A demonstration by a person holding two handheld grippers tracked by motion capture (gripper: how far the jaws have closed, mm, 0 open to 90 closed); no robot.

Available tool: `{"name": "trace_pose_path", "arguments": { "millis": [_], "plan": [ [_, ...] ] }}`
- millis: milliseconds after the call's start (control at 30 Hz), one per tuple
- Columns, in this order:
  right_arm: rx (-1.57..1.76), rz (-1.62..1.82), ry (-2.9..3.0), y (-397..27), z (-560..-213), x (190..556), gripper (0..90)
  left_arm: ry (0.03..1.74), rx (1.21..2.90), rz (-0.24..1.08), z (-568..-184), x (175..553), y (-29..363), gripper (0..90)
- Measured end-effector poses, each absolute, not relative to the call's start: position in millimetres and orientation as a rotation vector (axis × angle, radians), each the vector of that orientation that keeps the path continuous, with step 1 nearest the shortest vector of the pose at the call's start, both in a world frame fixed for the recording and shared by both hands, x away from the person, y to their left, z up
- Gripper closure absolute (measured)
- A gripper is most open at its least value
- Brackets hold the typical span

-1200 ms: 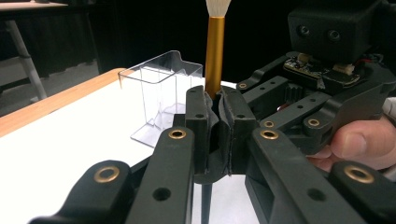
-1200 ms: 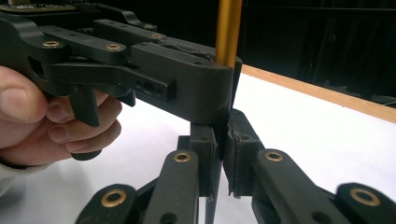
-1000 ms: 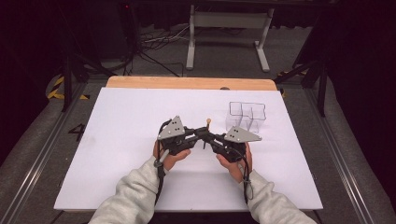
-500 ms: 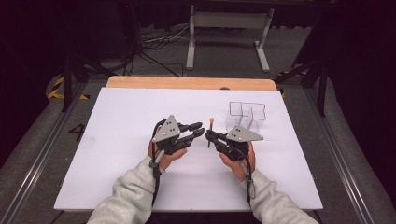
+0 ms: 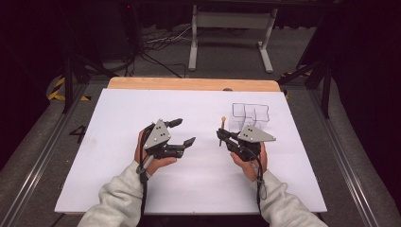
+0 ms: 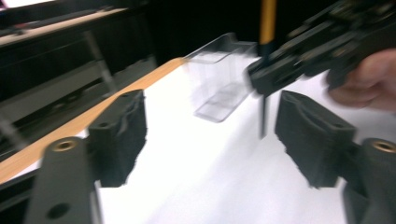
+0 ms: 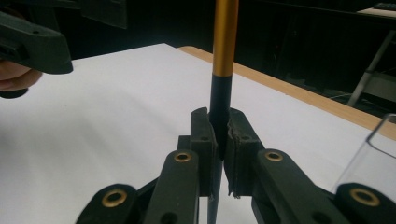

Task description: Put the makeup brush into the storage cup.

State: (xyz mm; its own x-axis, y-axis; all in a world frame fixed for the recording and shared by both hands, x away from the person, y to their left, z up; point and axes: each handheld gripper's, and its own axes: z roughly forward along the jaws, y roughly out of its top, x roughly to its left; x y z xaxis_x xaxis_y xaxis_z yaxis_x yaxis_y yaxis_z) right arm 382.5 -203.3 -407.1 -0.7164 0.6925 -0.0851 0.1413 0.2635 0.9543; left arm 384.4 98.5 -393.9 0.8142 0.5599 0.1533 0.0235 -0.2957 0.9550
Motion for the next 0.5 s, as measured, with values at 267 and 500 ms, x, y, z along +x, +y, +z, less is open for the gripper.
{"name": "trace_pose_path", "arguments": {
  "millis": [267,500],
  "plan": [
    [0.741,1.448,2.035,-207,-404,383,83.8,0.507,1.831,0.598,-403,379,126,12.1],
    [0.719,1.446,2.043,-208,-401,382,83.8,0.542,1.841,0.619,-412,375,142,9.4]
  ]
}}
